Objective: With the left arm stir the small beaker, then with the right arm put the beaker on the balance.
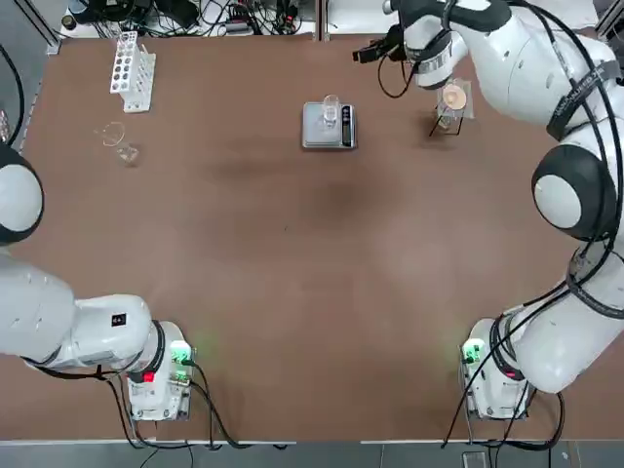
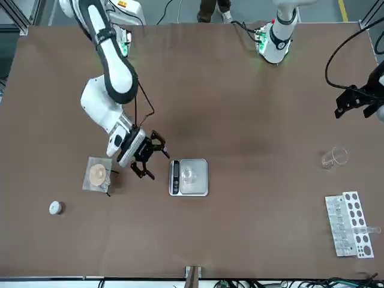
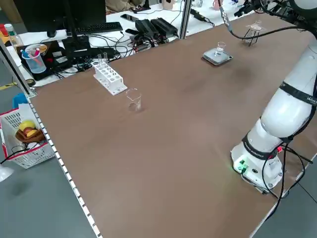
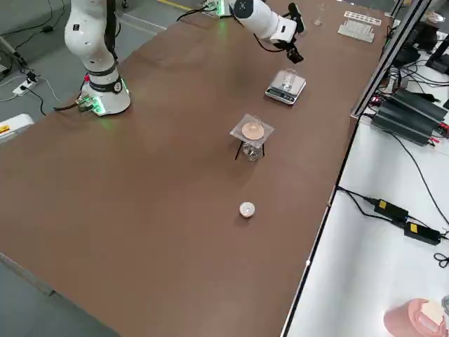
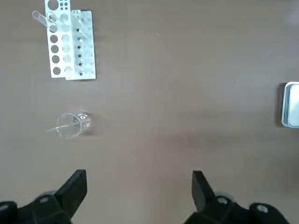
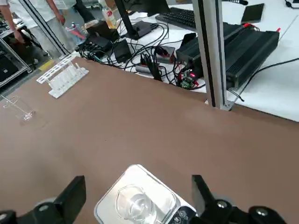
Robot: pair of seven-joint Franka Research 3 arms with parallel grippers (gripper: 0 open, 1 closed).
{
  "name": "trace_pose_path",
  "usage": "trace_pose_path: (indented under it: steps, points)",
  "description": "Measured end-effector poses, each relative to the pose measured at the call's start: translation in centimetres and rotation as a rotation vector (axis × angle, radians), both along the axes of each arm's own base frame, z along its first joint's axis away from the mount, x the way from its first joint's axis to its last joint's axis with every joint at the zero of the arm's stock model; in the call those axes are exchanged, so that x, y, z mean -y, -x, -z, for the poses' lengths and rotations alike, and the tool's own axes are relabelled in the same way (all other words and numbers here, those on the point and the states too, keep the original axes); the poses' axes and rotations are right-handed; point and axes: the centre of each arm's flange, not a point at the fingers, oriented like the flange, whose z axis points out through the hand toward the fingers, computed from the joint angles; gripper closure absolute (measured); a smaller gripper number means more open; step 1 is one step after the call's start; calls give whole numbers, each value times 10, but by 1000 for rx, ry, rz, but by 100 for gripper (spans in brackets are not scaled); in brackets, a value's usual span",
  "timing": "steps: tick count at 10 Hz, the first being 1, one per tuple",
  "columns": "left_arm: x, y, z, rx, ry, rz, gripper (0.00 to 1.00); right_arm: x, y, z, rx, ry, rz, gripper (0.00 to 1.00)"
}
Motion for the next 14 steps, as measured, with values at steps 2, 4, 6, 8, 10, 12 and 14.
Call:
trace_pose_path:
  steps: [2,4,6,8,10,12,14]
  points:
    - [0,0,0,0,0,-1,0,4,-4,-8,-58,14,43,0]
    - [-1,0,0,0,0,-1,0,0,-8,-36,-137,90,103,0]
    - [-1,0,0,0,0,-2,0,4,-8,-51,-173,79,139,0]
    - [-2,0,0,0,0,-4,0,12,-11,-53,-247,80,171,0]
    - [-3,0,0,0,0,-5,0,17,-12,-67,-340,110,194,0]
    - [-3,0,0,0,0,-5,0,21,-9,-91,-409,152,220,0]
    - [-3,0,0,0,0,-5,0,27,-7,-104,-477,205,264,0]
